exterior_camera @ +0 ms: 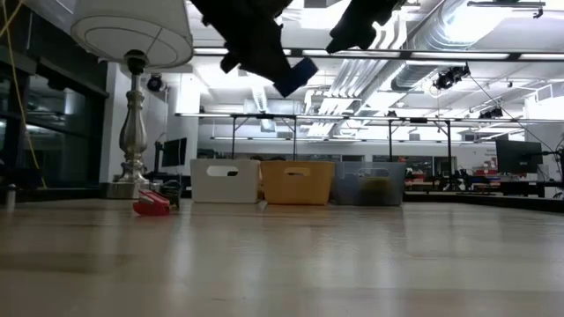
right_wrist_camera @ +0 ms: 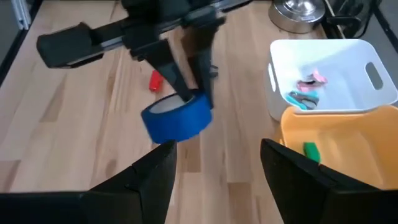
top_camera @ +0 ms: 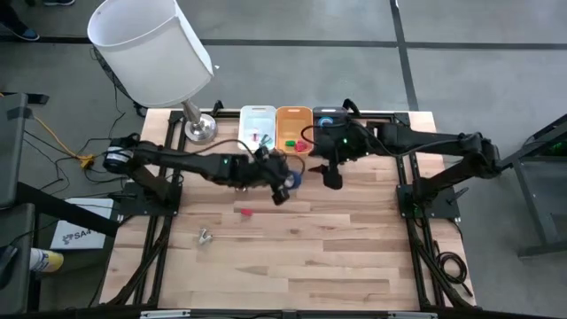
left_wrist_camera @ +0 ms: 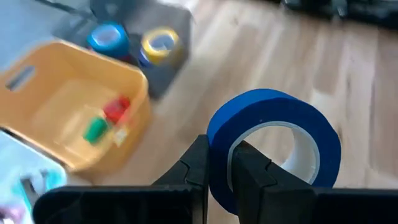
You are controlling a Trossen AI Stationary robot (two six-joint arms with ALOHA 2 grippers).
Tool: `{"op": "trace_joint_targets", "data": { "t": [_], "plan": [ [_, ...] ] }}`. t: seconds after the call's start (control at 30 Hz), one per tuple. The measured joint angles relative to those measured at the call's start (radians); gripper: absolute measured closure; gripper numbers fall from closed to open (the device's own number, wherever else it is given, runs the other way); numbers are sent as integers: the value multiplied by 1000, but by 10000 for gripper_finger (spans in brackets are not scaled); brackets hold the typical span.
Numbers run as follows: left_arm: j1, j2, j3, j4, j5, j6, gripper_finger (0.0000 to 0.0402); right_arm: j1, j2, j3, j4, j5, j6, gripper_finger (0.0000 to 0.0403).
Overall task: Pick and place Stapler, Stapler remover, tape
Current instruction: Put the blue tape into the black bin
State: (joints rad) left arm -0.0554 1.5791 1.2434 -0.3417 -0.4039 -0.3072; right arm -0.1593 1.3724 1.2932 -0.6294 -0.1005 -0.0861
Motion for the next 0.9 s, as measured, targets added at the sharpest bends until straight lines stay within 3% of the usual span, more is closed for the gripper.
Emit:
{"op": "trace_joint_targets", "data": {
  "t": [0.5, 0.77, 0.9],
  "plan": [
    [148, 0, 0, 286, 0, 205, 368, -214, -24, 2, -53, -251, -146, 179],
    [183, 0, 0, 455, 2, 375, 368, -247, -51, 2, -50, -256, -157, 179],
    [208, 0, 0, 525, 66, 431, 368, -247, -52, 2, -21, -280, -141, 179]
  ]
}}
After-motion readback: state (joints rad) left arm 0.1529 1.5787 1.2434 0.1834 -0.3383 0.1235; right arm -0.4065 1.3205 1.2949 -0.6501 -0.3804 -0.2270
